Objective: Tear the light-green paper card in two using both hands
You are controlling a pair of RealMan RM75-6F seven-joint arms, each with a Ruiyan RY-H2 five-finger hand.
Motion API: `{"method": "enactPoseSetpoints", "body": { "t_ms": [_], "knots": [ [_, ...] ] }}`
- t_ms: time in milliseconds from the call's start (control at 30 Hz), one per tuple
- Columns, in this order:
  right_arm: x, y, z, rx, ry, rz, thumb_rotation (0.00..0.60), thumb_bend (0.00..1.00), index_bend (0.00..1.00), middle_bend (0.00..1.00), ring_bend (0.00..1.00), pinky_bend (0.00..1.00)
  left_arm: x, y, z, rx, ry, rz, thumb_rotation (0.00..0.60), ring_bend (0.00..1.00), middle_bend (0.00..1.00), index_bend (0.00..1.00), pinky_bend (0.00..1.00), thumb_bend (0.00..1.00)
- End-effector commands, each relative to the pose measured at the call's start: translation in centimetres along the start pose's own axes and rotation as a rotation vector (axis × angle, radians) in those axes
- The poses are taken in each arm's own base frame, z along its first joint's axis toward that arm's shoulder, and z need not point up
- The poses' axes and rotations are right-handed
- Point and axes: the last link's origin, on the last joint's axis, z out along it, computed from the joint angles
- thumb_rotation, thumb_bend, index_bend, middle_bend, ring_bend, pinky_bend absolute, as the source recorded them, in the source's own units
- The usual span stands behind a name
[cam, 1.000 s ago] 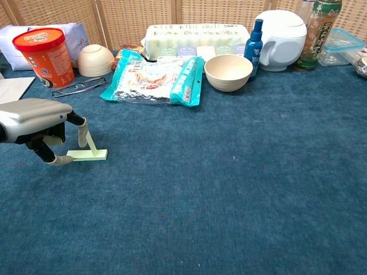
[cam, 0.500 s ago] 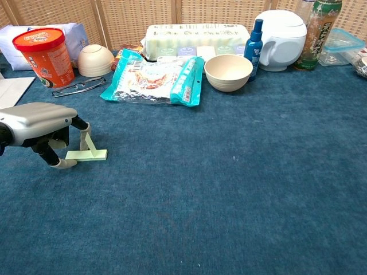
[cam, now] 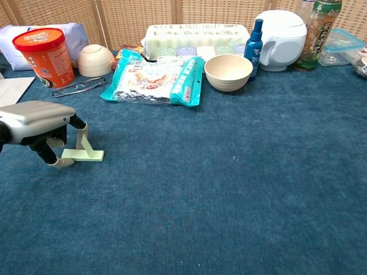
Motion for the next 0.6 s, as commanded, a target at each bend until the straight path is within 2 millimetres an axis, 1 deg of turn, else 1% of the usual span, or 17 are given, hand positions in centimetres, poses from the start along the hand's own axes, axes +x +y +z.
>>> {"method": "enactPoseSetpoints", "body": {
  "t_ms": [33, 167, 367, 433, 600],
  "knots": [
    [0.0, -0.1, 0.1, 0.006, -0.002, 0.008, 0.600, 0.49, 0.00, 0.19, 0.05, 0.05, 1.1, -0.5, 0.0, -0.020, 0.013, 0.001, 0.600, 1.00, 1.00, 0.68, 1.00, 0.37],
    [0.0, -0.3, 0.2, 0.019, -0.001, 0.031, 0.600, 0.49, 0.00, 0.19, 0.05, 0.06, 2.7, -1.1, -0.3, -0.043, 0.030, -0.010, 0.600, 1.00, 1.00, 0.69, 1.00, 0.38],
    [-0.4, -1.0, 0.6, 0.050, -0.008, 0.070, 0.600, 0.49, 0.00, 0.19, 0.07, 0.09, 5.6, -2.1, -0.9, -0.094, 0.069, 0.004, 0.600, 1.00, 1.00, 0.70, 1.00, 0.38],
    [-0.6, -1.3, 0.8, 0.066, -0.010, 0.071, 0.600, 0.49, 0.00, 0.21, 0.08, 0.11, 6.6, -2.4, -1.2, -0.114, 0.082, 0.010, 0.600, 1.00, 1.00, 0.70, 1.00, 0.38],
    [-1.5, -2.9, 1.4, 0.127, -0.034, 0.112, 0.600, 0.49, 0.00, 0.25, 0.13, 0.14, 9.0, -3.1, -1.9, -0.159, 0.098, 0.015, 0.600, 1.00, 1.00, 0.71, 1.00, 0.38]
  ]
}}
